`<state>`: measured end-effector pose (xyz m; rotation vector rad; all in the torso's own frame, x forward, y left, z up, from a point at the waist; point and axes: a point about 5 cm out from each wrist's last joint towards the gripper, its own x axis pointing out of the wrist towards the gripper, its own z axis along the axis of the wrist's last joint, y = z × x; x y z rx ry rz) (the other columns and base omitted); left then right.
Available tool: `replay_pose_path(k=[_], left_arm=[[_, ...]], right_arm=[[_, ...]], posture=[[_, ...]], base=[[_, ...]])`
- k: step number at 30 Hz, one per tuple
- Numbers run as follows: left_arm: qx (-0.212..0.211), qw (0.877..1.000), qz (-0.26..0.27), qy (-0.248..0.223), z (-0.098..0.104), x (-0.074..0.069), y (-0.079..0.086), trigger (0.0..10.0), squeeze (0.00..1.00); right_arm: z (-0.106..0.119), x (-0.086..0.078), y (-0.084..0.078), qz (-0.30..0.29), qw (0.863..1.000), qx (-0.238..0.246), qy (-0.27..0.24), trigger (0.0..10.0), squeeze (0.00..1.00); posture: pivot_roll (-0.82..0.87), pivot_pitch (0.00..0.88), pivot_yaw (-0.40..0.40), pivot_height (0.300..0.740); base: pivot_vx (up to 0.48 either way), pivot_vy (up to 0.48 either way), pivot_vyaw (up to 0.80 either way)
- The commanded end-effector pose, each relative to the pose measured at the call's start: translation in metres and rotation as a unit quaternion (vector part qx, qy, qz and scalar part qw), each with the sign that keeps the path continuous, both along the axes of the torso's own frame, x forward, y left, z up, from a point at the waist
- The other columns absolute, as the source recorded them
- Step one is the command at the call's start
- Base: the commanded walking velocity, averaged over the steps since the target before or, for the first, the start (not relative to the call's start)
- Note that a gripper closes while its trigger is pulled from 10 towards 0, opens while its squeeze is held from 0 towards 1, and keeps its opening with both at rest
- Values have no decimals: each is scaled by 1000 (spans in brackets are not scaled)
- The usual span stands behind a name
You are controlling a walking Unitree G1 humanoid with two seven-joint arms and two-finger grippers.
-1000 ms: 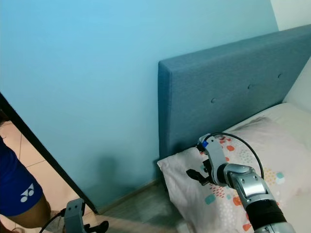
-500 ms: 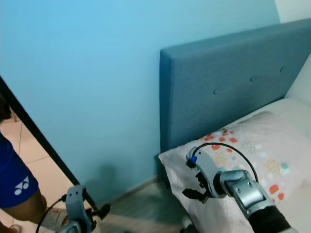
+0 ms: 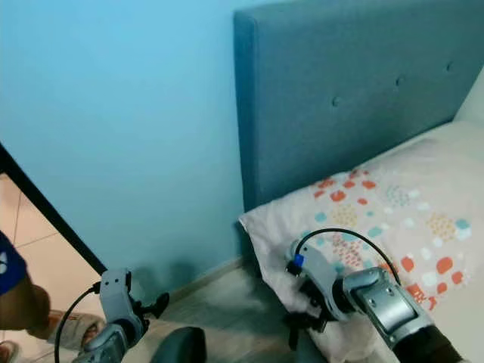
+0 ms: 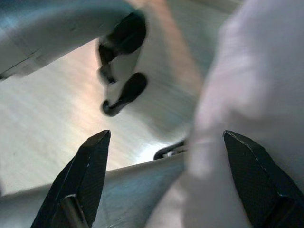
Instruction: Clean up the room
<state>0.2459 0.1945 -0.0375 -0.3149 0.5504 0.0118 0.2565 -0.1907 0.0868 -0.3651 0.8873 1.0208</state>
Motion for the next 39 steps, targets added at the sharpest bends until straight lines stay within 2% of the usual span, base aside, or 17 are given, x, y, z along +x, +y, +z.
replay_pose_path(k=[1, 2, 5, 6, 8, 9, 11, 14, 15, 17, 24, 27, 29, 30, 31, 32, 39], left_arm=[[2, 1000, -3, 24, -9, -13, 2, 10000, 0], [2, 1000, -1, 28, -11, -15, 2, 10000, 0], [2, 1000, 0, 30, -12, -17, 3, 10000, 0], [3, 999, 2, 33, -13, -19, 3, 10000, 0], [4, 999, 4, 37, -15, -23, 4, 10000, 0], [4, 999, 4, 37, -15, -23, 4, 10000, 0], [4, 999, 5, 38, -16, -25, 4, 10000, 0], [4, 999, 4, 38, -17, -25, 4, 10000, 0], [3, 999, 3, 40, -18, -27, 3, 10000, 0], [2, 999, 1, 42, -19, -29, 2, 10000, 0], [2, 999, 0, 41, -21, -34, 3, 10000, 0], [3, 999, 0, 41, -22, -37, 5, 10000, 0], [4, 999, 0, 41, -22, -37, 6, 10000, 0], [5, 999, -1, 41, -22, -38, 6, 10000, 0], [6, 999, -1, 40, -22, -38, 8, 10000, 0], [6, 999, -1, 40, -22, -38, 8, 10000, 0], [8, 999, -1, 38, -21, -38, 11, 10000, 0]], right_arm=[[0, -6, 3, 23, 1000, 5, 8, 10000, 0], [-1, -3, -6, 16, 1000, -25, -2, 10000, 0], [-2, 0, -14, 10, 998, -54, -10, 10000, 0], [-3, 2, -22, 4, 996, -85, -18, 10000, 0], [1, 21, -44, -38, 983, -165, -71, 10000, 0], [1, 21, -44, -38, 983, -165, -71, 10000, 0], [11, 39, -56, -71, 966, -215, -126, 10000, 0], [15, 45, -59, -82, 960, -226, -144, 10000, 0], [27, 57, -57, -91, 954, -218, -185, 10000, 0], [42, 71, -54, -109, 944, -207, -234, 10000, 0], [43, 84, -60, -160, 930, -197, -266, 10000, 0], [45, 91, -77, -176, 904, -239, -307, 10000, 0], [46, 92, -81, -178, 900, -247, -312, 10000, 0], [49, 92, -86, -190, 895, -251, -316, 10000, 0], [56, 93, -100, -205, 883, -271, -324, 10000, 0], [56, 93, -100, -205, 883, -271, -324, 10000, 0], [65, 92, -122, -242, 861, -292, -340, 10000, 0]], posture=[[-68, 120, 20, 537], [-75, 123, 13, 537], [-76, 125, 11, 537], [-77, 127, 9, 537], [-77, 136, 4, 537], [-77, 136, 4, 537], [-76, 139, 3, 537], [-76, 139, 3, 537], [-75, 147, -2, 537], [-74, 152, -5, 537], [-65, 167, -12, 537], [-52, 174, -11, 537], [-52, 174, -11, 537], [-50, 176, -9, 537], [-47, 178, -7, 537], [-47, 178, -7, 537], [-40, 171, -8, 537]], base=[[0, 0, 0], [0, 0, 0], [0, 0, 0], [0, 0, 0], [0, 0, 0], [0, 0, 0], [0, 0, 0], [0, 0, 0], [0, 0, 0], [0, 0, 0], [0, 0, 0], [0, 0, 0], [0, 0, 0], [0, 0, 0], [0, 0, 0], [0, 0, 0], [0, 0, 0]])
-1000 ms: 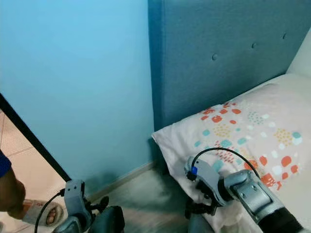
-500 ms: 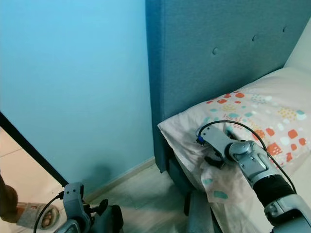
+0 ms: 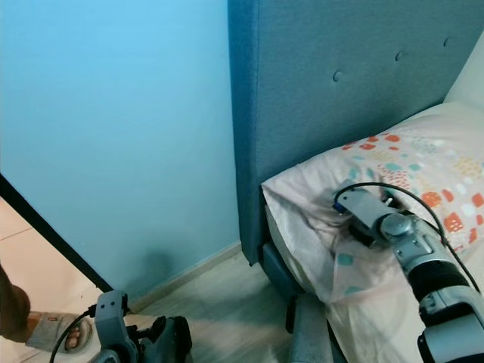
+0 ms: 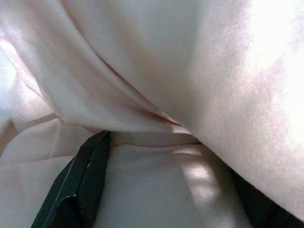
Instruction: Clean up the room
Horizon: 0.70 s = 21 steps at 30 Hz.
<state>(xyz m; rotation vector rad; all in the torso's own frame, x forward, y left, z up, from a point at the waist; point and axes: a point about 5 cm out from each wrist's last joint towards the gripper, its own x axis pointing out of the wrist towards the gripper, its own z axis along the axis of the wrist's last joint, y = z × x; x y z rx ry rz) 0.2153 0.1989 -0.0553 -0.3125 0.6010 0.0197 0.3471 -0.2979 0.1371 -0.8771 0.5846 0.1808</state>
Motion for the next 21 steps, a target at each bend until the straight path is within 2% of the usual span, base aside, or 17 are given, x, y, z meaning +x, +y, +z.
replay_pose_path(k=[1, 3, 4, 10, 11, 12, 13, 14, 15, 16, 17, 18, 21], left_arm=[[7, 1000, -1, 11, -3, -6, 6, 10000, 0], [6, 1000, -1, 9, -2, -5, 6, 10000, 0], [4, 1000, -1, 6, -1, -3, 5, 10000, 0], [3, 1000, -1, 5, -1, -3, 5, 10000, 0], [2, 1000, -2, 5, -1, -3, 5, 10000, 0], [3, 1000, -5, 6, -1, -3, 4, 10000, 0], [3, 1000, -5, 6, -1, -3, 4, 10000, 0], [3, 1000, -8, 6, -1, -2, 4, 10000, 0], [3, 1000, -8, 6, -1, -2, 4, 10000, 0], [4, 1000, -11, 7, -1, -2, 4, 10000, 0], [4, 1000, -11, 7, -1, -2, 4, 10000, 0], [5, 1000, -12, 9, -1, -2, 5, 10000, 0], [5, 1000, -11, 9, 0, -1, 6, 10000, 0]], right_arm=[[15, 0, -20, -39, 998, -32, -36, 10000, 0], [14, 0, -21, -44, 998, -31, -45, 10000, 0], [4, 1, -11, -27, 999, -4, -39, 10000, 0], [-3, 2, -5, -12, 999, 7, -32, 10000, 0], [-8, 1, -3, -7, 1000, 5, -24, 10000, 0], [-17, -4, -3, -8, 1000, 10, 7, 10000, 0], [-17, -4, -3, -8, 1000, 10, 7, 10000, 0], [-25, -9, -4, -10, 999, 17, 38, 10000, 0], [-25, -9, -4, -10, 999, 17, 38, 10000, 0], [-36, -17, -4, 0, 996, 28, 87, 10000, 0], [-36, -17, -4, 0, 996, 28, 87, 10000, 0], [-39, -21, -5, 3, 993, 44, 114, 10000, 0], [-35, -22, -4, 10, 990, 70, 118, 10000, 0]], posture=[[-39, 174, -7, 537], [-40, 178, -7, 537], [-38, 166, -3, 537], [-38, 172, 0, 537], [-38, 162, 1, 537], [-35, 158, 7, 537], [-35, 158, 7, 537], [-36, 168, 8, 537], [-36, 168, 8, 537], [-36, 147, 8, 537], [-36, 147, 8, 537], [-36, 144, 11, 537], [-38, 150, 15, 537]], base=[[0, 0, 0], [0, 0, 0], [0, 0, 0], [0, 0, 0], [0, 0, 0], [0, 0, 0], [0, 0, 0], [0, 0, 0], [0, 0, 0], [0, 0, 0], [0, 0, 0], [0, 0, 0], [0, 0, 0]])
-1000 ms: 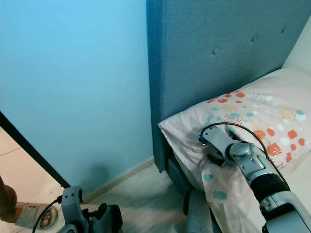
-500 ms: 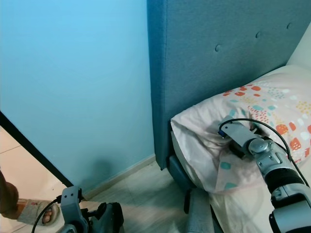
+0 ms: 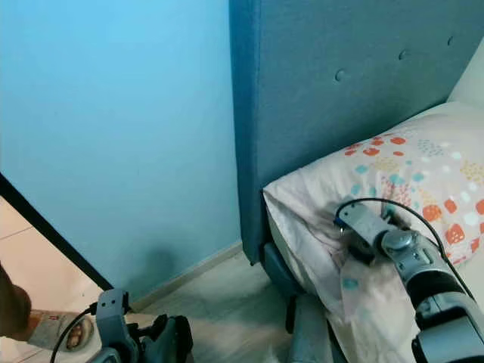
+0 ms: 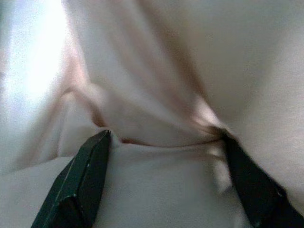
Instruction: Clean up the room
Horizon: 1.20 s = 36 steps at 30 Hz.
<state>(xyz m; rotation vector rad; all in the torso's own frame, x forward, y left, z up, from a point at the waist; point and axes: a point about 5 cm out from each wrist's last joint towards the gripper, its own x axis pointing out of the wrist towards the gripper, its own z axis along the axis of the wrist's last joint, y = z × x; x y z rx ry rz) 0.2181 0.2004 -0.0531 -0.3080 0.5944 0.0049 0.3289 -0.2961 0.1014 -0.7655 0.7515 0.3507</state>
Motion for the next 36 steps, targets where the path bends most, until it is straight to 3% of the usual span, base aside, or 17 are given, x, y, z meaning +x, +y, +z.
replay_pose_path(k=[1, 2, 4, 5, 9, 11, 16, 19, 20, 21, 26, 27, 28, 36], left_arm=[[5, 1000, -3, 13, -2, -4, 6, 10000, 0], [1, 1000, -3, 15, -2, -4, 8, 10000, 0], [2, 1000, -7, 17, -2, -4, 8, 10000, 0], [3, 1000, -11, 19, -2, -4, 9, 10000, 0], [-3, 1000, -10, 18, -2, -4, 10, 10000, 0], [-3, 1000, -17, 24, -3, -7, 9, 10000, 0], [-8, 1000, -13, 24, -3, -4, 8, 10000, 0], [-11, 1000, 4, 24, -2, -3, 10, 10000, 0], [-11, 1000, 4, 24, -2, -3, 10, 10000, 0], [-10, 1000, 9, 24, -2, -2, 11, 10000, 0], [-3, 999, 24, 29, 0, 1, 14, 10000, 0], [-3, 999, 33, 20, 4, 6, 16, 10000, 0], [-6, 999, 39, 22, 4, 8, 17, 10000, 0], [0, 998, 47, 34, 5, 10, 19, 10000, 0]], right_arm=[[5, -4, -4, -7, 999, 46, 12, 10000, 0], [13, -7, 1, 25, 994, 106, 20, 10000, 0], [16, -12, 2, 54, 992, 112, 33, 10000, 0], [23, -22, 1, 97, 988, 108, 58, 10000, 0], [31, -39, 0, 144, 978, 120, 89, 10000, 0], [34, -49, 7, 192, 966, 142, 98, 10000, 0], [48, -54, 36, 255, 932, 250, 61, 10000, 0], [65, -43, 56, 235, 898, 372, -25, 10000, 0], [65, -43, 56, 235, 898, 372, -25, 10000, 0], [71, -38, 60, 220, 881, 416, -54, 10000, 0], [73, -29, 67, 186, 861, 464, -96, 10000, 0], [67, -24, 80, 149, 835, 513, -133, 10000, 0], [63, -23, 84, 129, 826, 529, -143, 10000, 0], [52, -17, 90, 61, 807, 561, -175, 10000, 0]], posture=[[-38, 150, 15, 537], [-41, 140, 16, 537], [-42, 132, 15, 537], [-45, 131, 17, 537], [-50, 135, 12, 537], [-56, 122, 13, 537], [-65, 129, 10, 537], [-67, 118, 6, 537], [-67, 118, 6, 537], [-70, 116, 5, 542], [-68, 116, 4, 552], [-69, 120, 7, 562], [-70, 116, 7, 567], [-73, 117, 10, 597]], base=[[0, 0, 0], [0, 0, 0], [0, 0, 0], [0, 0, 0], [0, 0, 0], [0, 0, 0], [0, 0, 0], [0, 0, 0], [0, 0, 0], [0, 0, 0], [0, 0, 0], [0, 0, 0], [0, 0, 0], [0, 0, 0]])
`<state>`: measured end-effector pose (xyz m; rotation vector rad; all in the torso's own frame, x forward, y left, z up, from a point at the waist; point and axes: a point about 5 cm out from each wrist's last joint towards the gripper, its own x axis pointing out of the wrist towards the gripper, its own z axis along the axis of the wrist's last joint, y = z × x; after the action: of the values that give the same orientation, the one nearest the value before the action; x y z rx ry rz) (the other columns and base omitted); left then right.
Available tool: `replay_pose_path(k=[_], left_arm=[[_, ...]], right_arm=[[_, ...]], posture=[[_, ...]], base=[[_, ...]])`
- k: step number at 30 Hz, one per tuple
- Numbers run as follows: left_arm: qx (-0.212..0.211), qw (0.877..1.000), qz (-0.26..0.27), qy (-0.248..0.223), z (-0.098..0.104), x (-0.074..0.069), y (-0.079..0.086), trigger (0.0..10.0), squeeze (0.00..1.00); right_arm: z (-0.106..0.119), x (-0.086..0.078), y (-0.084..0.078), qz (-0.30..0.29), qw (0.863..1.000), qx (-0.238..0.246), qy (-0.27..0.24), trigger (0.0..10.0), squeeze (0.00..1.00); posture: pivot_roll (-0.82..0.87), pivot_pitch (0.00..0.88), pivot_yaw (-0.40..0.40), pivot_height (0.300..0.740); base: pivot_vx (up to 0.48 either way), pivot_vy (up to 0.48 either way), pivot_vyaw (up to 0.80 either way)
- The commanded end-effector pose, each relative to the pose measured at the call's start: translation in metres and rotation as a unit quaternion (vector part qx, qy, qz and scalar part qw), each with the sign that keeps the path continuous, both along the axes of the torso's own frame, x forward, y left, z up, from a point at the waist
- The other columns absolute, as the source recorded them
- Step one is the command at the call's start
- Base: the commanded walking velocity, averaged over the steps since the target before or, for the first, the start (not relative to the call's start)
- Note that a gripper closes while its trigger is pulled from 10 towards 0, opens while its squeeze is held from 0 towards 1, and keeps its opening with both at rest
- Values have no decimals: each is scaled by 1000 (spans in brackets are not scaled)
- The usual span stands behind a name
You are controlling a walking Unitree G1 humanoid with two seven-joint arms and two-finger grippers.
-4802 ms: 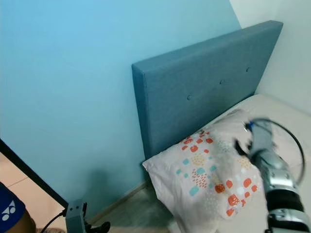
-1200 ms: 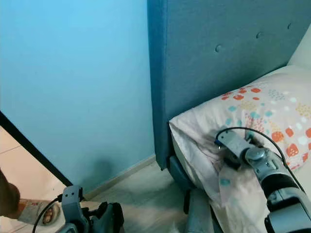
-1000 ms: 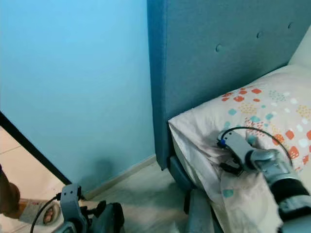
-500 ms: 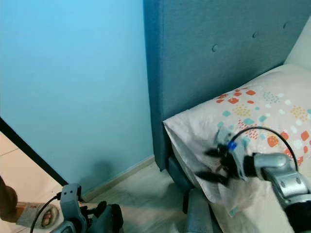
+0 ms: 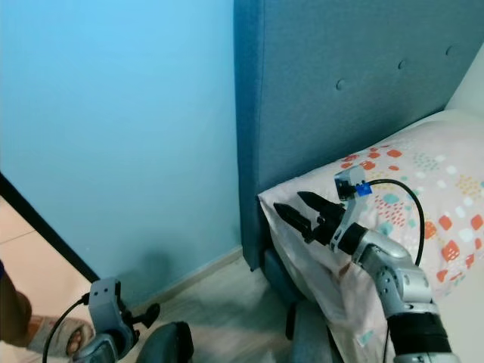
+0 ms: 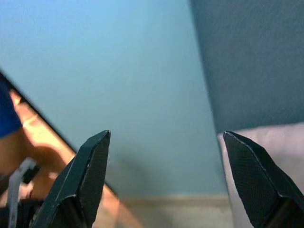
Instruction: Clean up the room
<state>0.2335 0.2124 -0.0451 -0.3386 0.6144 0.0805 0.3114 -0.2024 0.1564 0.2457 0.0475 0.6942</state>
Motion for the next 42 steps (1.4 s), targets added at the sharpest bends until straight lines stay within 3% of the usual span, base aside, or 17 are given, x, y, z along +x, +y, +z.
replay_pose_path(k=[1, 4, 8, 16, 22, 24, 28, 31, 34, 35, 36, 37, 38, 39, 40, 42], left_arm=[[3, 1000, 9, 18, -3, -6, 7, 10000, 0], [4, 999, 0, 34, -6, -8, 4, 10000, 0], [4, 999, -4, 31, -7, -8, 1, 10000, 0], [0, 999, -20, 26, -10, -12, -8, 10000, 0], [8, 998, -27, 61, -19, -26, -9, 10000, 0], [13, 995, -27, 93, -28, -40, -8, 10000, 0], [17, 993, -25, 114, -33, -49, -7, 10000, 0], [20, 990, -24, 137, -39, -61, -8, 10000, 0], [20, 989, -23, 142, -40, -63, -8, 10000, 0], [21, 989, -19, 148, -41, -65, -8, 10000, 0], [21, 989, -19, 148, -41, -65, -8, 10000, 0], [21, 988, -18, 149, -42, -65, -9, 10000, 0], [21, 988, -18, 149, -42, -65, -9, 10000, 0], [22, 988, -18, 151, -42, -65, -9, 10000, 0], [22, 988, -18, 151, -42, -65, -9, 10000, 0], [25, 987, -22, 155, -41, -62, -13, 10000, 0]], right_arm=[[-3, 1, -4, -19, 1000, 8, 6, 10000, 0], [-10, 5, 0, -53, 998, 40, 22, 10000, 0], [-15, 4, 5, -54, 997, 46, 31, 10000, 0], [-34, 1, 18, -53, 996, 38, 60, 10000, 0], [-43, -1, 17, -62, 995, 35, 75, 10000, 0], [-64, -4, 16, -76, 991, 13, 111, 10000, 0], [-87, -10, 14, -87, 984, -20, 152, 10000, 0], [-135, -32, 12, -96, 962, -104, 232, 10000, 0], [-150, -42, 12, -94, 953, -130, 257, 10000, 0], [-175, -62, 7, -100, 931, -171, 306, 10000, 0], [-175, -62, 7, -100, 931, -171, 306, 10000, 0], [-187, -72, 3, -109, 917, -194, 331, 10000, 0], [-187, -72, 3, -109, 917, -194, 331, 10000, 0], [-196, -80, -1, -120, 904, -211, 351, 10000, 0], [-196, -80, -1, -120, 904, -211, 351, 10000, 0], [-215, -103, -17, -172, 860, -283, 389, 10000, 0]], posture=[[-73, 117, 10, 597], [-73, 110, 6, 612], [-71, 118, 6, 622], [-73, 116, 5, 652], [-77, 116, 10, 667], [-81, 113, 13, 677], [-82, 111, 12, 687], [-81, 104, 3, 702], [-83, 96, -2, 707], [-81, 88, -7, 717], [-81, 88, -7, 717], [-80, 86, -9, 722], [-80, 86, -9, 722], [-76, 78, -14, 727], [-76, 78, -14, 727], [-75, 70, -16, 737]], base=[[0, 0, 0], [-160, 0, 0], [-480, 0, 0], [0, 0, 0], [0, 0, 0], [0, 0, 0], [0, 0, 0], [0, 0, 0], [0, 0, 0], [0, 0, 0], [0, 0, 0], [0, 0, 0], [0, 0, 0], [0, 0, 0], [0, 0, 0], [0, 0, 0]])
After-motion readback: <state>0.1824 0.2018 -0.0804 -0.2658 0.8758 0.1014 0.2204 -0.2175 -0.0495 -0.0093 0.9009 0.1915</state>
